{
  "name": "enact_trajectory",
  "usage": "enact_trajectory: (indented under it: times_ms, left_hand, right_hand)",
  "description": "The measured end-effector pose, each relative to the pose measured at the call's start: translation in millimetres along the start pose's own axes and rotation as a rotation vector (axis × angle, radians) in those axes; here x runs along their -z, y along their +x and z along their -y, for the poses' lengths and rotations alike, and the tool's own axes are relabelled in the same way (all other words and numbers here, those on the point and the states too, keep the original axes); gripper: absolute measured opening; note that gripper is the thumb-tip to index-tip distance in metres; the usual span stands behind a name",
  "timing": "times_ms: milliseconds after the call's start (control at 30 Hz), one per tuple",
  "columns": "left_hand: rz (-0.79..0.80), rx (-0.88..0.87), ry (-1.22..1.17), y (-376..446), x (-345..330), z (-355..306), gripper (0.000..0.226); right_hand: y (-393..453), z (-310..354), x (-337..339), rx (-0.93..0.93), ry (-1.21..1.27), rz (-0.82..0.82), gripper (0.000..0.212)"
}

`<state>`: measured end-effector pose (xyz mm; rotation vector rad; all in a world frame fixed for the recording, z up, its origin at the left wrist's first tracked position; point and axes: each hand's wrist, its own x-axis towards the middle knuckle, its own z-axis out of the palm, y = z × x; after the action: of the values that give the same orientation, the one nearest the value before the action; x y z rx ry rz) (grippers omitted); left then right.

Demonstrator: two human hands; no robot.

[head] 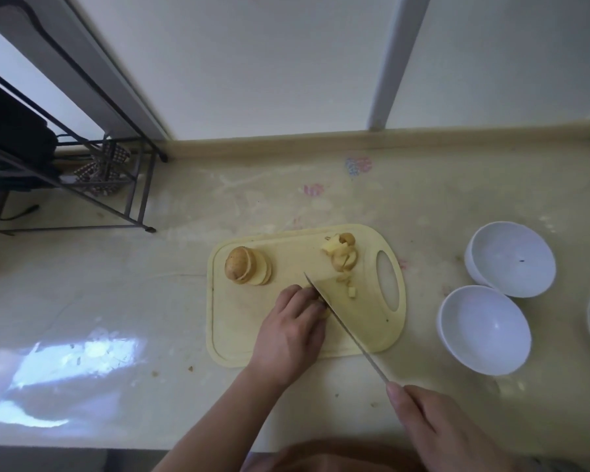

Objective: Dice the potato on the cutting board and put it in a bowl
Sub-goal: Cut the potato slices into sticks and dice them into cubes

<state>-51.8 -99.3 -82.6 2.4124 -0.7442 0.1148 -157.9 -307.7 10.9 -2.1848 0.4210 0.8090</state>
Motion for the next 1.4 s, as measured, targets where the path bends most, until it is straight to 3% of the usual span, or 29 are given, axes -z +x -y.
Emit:
enact_trajectory:
  times_ms: [67, 233, 567, 867, 933, 1067, 1133, 1200, 1333, 1400]
  left_hand:
    - [0.0, -0.002, -0.011, 0.1, 0.8, -1.1, 0.019]
    - [-0.012, -0.015, -0.034, 1.5, 3.2, -1.5, 0.017]
    - [-0.003, 0.013, 0.003, -6.1, 9.0, 5.0, 0.016]
    - [0.012, 0.054, -0.033, -2.3, 9.5, 0.9, 0.019]
    - [0.017, 0.053, -0.036, -2.5, 9.1, 1.6, 0.022]
    - [0.016, 0.048, -0.038, -1.4, 8.1, 2.5, 0.021]
    - [0.011, 0.048, -0.052, -1.0, 7.9, 1.2, 0.02]
    - [0.003, 0.045, -0.069, -1.1, 7.7, 0.4, 0.02]
    - [-0.016, 0.041, -0.068, -3.1, 7.1, 2.5, 0.015]
    - [-0.014, 0.044, -0.06, -4.4, 7.0, 2.8, 0.016]
  right_hand:
    - [2.9, 4.3, -1.1, -0.008, 0.03, 0.042, 0.064]
    - [29.9, 21.7, -7.2, 0.116, 0.06, -0.052, 0.059]
    - [19.5, 17.3, -6.0, 0.146, 0.168, -0.074, 0.058]
    - [13.6, 14.2, -4.0, 0.104, 0.123, -0.015, 0.059]
    - [11.7, 8.5, -4.7, 0.092, 0.106, -0.042, 0.067]
    - [1.8, -2.0, -13.2, 0.079, -0.056, -0.221, 0.109]
    - [3.0, -6.0, -17.7, 0.055, -0.121, -0.226, 0.12]
    - [11.8, -3.8, -19.3, 0.091, -0.073, -0.139, 0.113]
    - [33.9, 18.7, -12.5, 0.128, 0.034, -0.05, 0.068]
    - [38.7, 26.4, -6.7, 0.119, 0.071, -0.036, 0.062]
